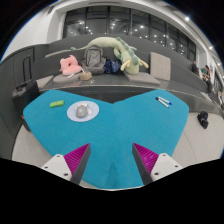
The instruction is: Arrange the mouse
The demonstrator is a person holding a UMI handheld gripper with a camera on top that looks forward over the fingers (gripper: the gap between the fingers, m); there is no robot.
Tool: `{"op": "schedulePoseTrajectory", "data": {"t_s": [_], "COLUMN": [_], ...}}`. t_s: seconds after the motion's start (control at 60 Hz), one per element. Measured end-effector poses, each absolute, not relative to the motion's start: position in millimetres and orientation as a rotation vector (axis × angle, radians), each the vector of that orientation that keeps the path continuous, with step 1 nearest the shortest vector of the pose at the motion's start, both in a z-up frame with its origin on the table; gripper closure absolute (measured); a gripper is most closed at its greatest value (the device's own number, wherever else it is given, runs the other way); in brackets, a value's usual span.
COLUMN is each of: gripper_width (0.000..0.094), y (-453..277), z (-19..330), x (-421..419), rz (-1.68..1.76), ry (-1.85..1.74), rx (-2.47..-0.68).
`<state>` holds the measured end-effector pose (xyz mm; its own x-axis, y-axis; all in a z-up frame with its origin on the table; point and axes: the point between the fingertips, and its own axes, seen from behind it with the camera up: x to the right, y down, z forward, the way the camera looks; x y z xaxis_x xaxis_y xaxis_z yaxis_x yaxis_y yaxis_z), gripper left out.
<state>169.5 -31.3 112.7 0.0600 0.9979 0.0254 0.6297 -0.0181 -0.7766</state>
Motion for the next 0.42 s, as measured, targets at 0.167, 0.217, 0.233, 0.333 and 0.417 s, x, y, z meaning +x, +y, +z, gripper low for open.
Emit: {"op": "schedulePoseTrajectory", "data": {"t_s": [0.167,0.217,0.233,0.333,0.417], "gripper_width": [0.0083,0.0085,0.0083,0.0082,0.0082], "y": [-17.2,-13.3,-12.2,-8.2,-5.1], "z": [106.0,107.4,108.0,107.4,106.7], "x": [198.4,202.5,203.2,211.6,212.7], "rz": [0.732,0.727,0.726,0.718,0.707], "ry": [-1.639,-1.642,-1.641,-1.657,-1.645], "rx": [-1.736,-1.727,-1.724,-1.716,-1.727]}}
